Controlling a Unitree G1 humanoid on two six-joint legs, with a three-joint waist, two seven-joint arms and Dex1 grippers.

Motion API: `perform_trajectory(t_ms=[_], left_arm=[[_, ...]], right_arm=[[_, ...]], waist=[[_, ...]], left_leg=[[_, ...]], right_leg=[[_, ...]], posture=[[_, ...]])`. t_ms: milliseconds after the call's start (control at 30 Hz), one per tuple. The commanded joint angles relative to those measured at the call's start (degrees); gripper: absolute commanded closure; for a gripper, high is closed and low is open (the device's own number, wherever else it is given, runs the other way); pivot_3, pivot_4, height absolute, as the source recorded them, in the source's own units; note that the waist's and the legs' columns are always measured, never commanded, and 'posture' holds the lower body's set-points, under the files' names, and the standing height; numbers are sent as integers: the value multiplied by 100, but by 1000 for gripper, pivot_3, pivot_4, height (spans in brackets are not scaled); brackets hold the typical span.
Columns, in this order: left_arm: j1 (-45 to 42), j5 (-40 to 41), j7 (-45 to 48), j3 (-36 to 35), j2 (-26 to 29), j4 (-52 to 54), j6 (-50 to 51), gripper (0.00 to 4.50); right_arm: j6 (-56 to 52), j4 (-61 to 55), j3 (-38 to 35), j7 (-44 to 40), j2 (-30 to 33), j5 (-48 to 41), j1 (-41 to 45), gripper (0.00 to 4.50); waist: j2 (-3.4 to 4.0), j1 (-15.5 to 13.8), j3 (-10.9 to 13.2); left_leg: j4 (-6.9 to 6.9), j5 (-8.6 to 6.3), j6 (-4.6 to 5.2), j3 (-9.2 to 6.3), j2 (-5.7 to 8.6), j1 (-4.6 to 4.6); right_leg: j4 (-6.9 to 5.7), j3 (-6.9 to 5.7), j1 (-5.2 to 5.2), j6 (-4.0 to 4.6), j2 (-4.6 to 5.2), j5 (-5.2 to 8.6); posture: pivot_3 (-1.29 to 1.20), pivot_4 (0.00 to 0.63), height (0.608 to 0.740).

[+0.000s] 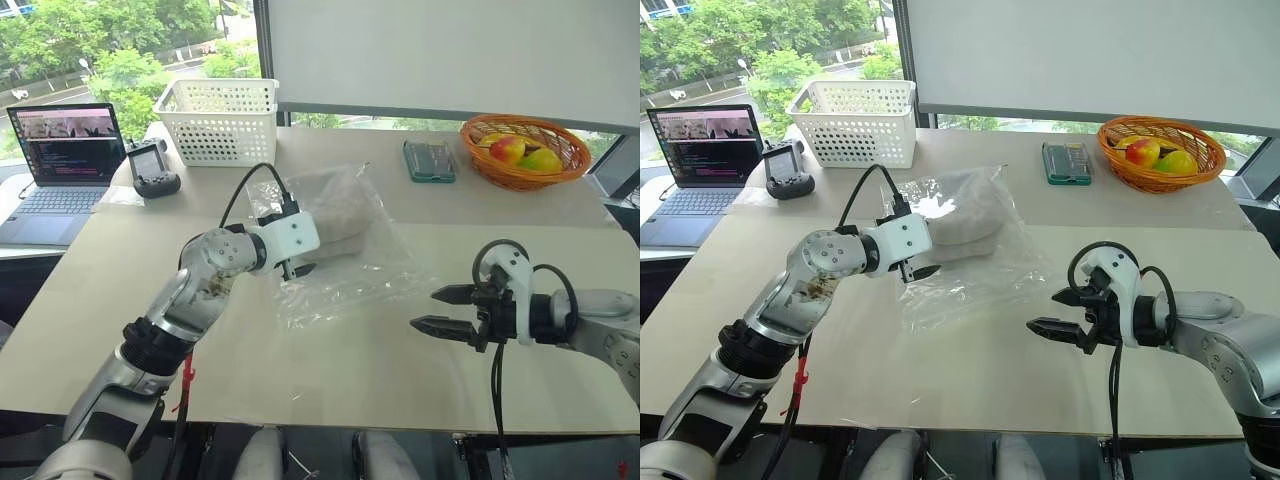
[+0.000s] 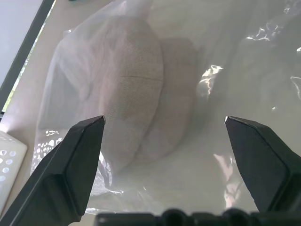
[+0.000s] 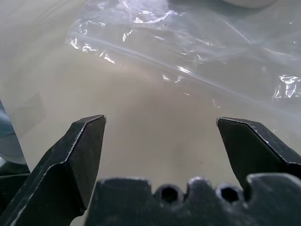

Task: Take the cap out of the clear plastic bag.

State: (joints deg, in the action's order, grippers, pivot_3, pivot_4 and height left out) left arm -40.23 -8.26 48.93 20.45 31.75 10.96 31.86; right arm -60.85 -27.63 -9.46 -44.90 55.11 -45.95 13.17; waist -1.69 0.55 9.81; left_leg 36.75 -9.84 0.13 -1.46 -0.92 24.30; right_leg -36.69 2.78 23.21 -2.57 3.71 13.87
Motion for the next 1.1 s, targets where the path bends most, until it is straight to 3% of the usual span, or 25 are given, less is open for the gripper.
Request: perform_trajectory(t_ms=[33, 167, 433, 667, 1100], left_arm=[[52, 990, 616, -226, -221, 878, 331, 122], [295, 1064, 917, 62, 65, 1172, 285, 122], [627, 219, 772, 812, 349, 555, -1156, 122], [887, -444, 474, 922, 497, 259, -2267, 122], [751, -1939, -1770, 182, 132, -388, -3028, 122]], right_arm=[[26, -103, -344, -102, 127, -130, -46, 0], [72, -30, -367, -135, 209, -48, -63, 0], [50, -51, -335, -81, 196, -52, -16, 0], [47, -40, -336, -36, 225, -6, -55, 0], [163, 225, -43, -175, 245, 211, 283, 0]], waist=[[0, -17, 0], [1, 27, -1], [1, 15, 0], [1, 19, -1], [1, 15, 0]], left_leg=[[0, 0, 0, 0, 1, 2], [0, -2, 2, 1, 1, -1], [2, -1, 2, 5, -2, -14], [2, -2, 4, 5, -3, -7], [3, -2, 4, 6, -4, -11]], right_leg=[[0, 0, 0, 2, 2, -1], [-3, 0, 1, 11, 2, -4], [-6, 11, -5, 0, -6, 4], [-5, 11, 0, 6, -6, 1], [-7, 13, -1, 0, -6, 3]], posture=[[0, 150, 740], [0, 150, 740], [0, 150, 740], [0, 150, 740], [0, 150, 740]])
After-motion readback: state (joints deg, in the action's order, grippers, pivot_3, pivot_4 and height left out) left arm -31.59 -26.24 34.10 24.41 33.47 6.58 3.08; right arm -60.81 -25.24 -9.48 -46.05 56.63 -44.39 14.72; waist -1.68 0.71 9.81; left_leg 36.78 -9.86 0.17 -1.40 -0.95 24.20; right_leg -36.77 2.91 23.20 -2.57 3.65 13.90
